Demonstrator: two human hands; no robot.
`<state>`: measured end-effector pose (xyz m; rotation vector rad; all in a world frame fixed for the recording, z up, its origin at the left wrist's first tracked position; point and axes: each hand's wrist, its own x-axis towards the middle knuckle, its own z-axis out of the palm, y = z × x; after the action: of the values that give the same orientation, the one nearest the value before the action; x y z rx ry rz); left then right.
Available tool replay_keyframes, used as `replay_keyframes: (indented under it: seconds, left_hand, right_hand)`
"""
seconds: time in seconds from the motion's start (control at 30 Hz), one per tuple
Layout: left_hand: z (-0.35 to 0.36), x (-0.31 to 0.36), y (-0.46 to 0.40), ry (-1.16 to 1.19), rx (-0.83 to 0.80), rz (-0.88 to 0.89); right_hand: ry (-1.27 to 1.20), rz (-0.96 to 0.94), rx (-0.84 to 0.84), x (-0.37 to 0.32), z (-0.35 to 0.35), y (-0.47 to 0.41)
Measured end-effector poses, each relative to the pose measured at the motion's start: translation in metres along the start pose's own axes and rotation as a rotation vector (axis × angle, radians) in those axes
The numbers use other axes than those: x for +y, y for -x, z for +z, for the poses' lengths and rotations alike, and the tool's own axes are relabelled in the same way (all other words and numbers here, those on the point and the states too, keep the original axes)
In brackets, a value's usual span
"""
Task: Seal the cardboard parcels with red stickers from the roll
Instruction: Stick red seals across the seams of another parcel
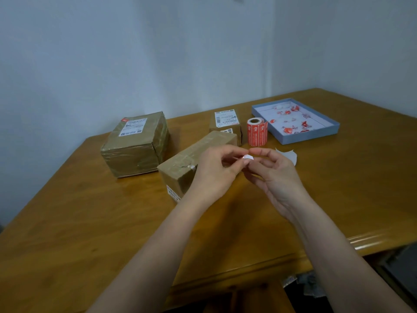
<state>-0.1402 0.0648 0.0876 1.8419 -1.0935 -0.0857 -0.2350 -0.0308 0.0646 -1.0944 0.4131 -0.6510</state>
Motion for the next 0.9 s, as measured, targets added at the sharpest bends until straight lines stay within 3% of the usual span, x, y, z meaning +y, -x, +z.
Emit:
replay_keyframes:
  seconds: [0.13, 0.27, 0.6, 0.73, 0.9]
  left_hand:
    - [0.009, -0.003, -0.002, 0.171, 0.023, -0.147]
    - [0.014, -0.002, -0.003, 0.184, 0.019, -0.171]
    - [0.031, -0.003, -0.005, 0.013, 0.073, -0.094]
    - [0.034, -0.010, -0.008, -0.134, 0.122, 0.040]
    - [0.040, -0.011, -0.002, -0.205, 0.196, 0.139]
  right_hand:
    - [0.002, 0.011, 0.024, 0.000, -0.010, 0.000]
    - [0.006, 0.040, 0.037, 0.001, -0.016, -0.002]
    - [-0.102, 0.122, 0.005, 0.005, -0.026, -0.006]
    - [-0.187, 0.145, -0.023, 0.003, -0.027, -0.005]
    - [0.019, 0.057, 0.099, 0.007, -0.032, -0.005]
